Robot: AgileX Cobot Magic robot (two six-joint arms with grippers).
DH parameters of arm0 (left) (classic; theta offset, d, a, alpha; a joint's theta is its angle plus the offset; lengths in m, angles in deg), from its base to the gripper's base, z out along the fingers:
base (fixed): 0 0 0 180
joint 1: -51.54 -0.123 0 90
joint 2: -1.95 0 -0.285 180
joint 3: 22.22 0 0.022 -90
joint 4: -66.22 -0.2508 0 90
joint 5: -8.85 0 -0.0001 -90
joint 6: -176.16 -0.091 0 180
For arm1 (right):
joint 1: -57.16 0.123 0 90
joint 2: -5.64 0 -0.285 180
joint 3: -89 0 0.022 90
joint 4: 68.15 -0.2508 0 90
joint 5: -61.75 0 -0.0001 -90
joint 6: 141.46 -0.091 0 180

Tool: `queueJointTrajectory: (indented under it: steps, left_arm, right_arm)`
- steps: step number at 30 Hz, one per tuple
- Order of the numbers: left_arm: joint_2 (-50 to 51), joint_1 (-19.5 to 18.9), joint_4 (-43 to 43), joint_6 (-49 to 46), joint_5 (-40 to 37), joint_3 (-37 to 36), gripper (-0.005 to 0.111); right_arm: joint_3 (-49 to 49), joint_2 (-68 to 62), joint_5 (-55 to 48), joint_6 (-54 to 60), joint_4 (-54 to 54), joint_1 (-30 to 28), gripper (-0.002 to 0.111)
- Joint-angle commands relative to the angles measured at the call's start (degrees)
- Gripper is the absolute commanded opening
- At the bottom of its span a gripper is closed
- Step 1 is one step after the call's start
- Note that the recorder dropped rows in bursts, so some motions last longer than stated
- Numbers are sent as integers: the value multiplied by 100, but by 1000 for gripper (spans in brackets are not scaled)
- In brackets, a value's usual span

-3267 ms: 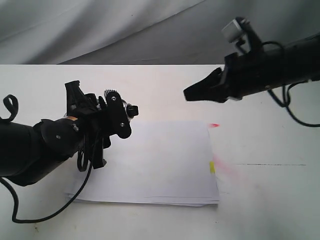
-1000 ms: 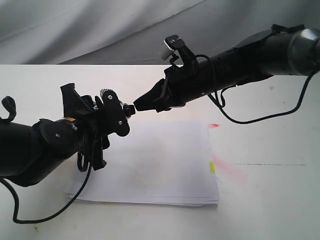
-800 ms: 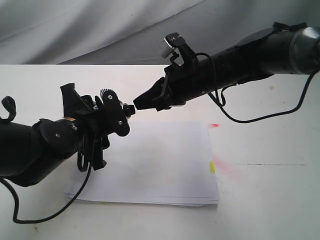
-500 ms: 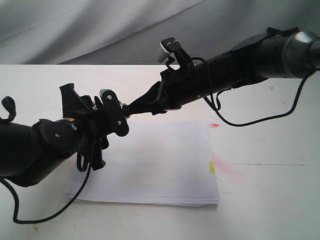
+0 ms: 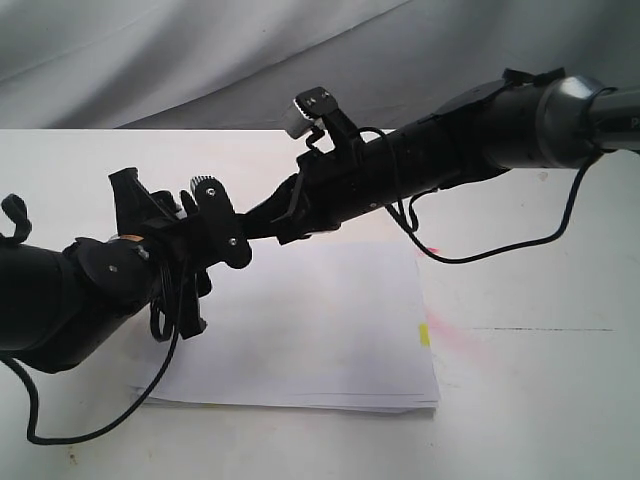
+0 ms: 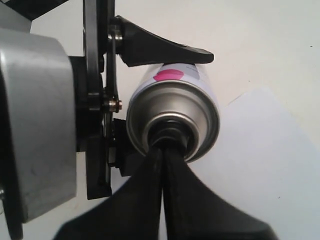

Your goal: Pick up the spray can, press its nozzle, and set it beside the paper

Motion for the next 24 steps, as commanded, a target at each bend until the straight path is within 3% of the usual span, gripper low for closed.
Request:
queueJointTrajectory:
  steps: [1, 24]
  left_arm:
    - [-70, 47, -243, 36, 169, 79, 0]
    - [-70, 47, -243, 20, 169, 79, 0]
  right_arm:
    - [-33, -53, 168, 22, -36, 67, 0]
    - [-33, -53, 373, 78, -215, 67, 0]
